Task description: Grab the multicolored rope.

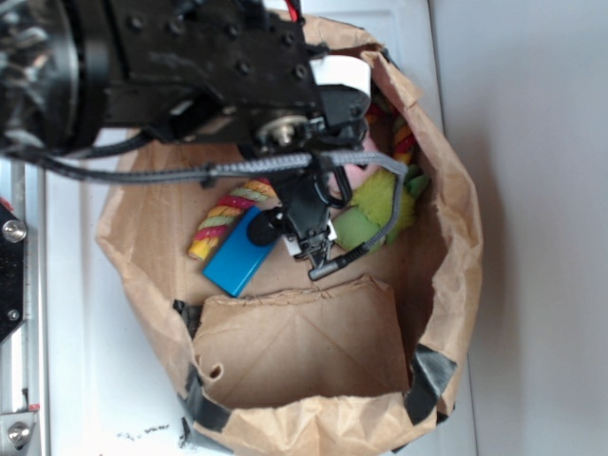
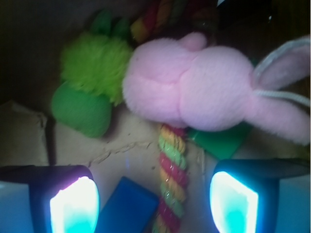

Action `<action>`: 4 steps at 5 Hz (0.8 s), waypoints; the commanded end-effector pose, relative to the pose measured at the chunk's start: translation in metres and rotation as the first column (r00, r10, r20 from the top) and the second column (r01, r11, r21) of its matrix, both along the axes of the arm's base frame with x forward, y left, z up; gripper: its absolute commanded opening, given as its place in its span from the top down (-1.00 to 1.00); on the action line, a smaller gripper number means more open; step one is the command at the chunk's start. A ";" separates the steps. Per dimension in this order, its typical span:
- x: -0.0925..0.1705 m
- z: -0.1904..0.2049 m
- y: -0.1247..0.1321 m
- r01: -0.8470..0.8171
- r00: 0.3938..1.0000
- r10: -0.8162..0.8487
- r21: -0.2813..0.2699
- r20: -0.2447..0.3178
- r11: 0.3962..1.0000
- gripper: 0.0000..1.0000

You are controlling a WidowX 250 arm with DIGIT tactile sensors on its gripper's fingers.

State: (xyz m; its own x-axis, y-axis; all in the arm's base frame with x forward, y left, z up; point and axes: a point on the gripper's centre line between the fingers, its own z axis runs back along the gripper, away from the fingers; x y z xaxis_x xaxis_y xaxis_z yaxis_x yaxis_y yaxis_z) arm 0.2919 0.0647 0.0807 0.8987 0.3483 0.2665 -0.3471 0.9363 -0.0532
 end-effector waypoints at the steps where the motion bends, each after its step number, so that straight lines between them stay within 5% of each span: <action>1: 0.008 0.000 0.012 -0.098 0.995 0.098 -0.010 0.001 0.995 -1.00; 2: 0.011 -0.006 0.012 -0.177 0.984 0.176 -0.051 -0.021 0.983 -1.00; 4: 0.011 -0.019 0.000 -0.216 0.976 0.216 -0.020 -0.016 0.976 -1.00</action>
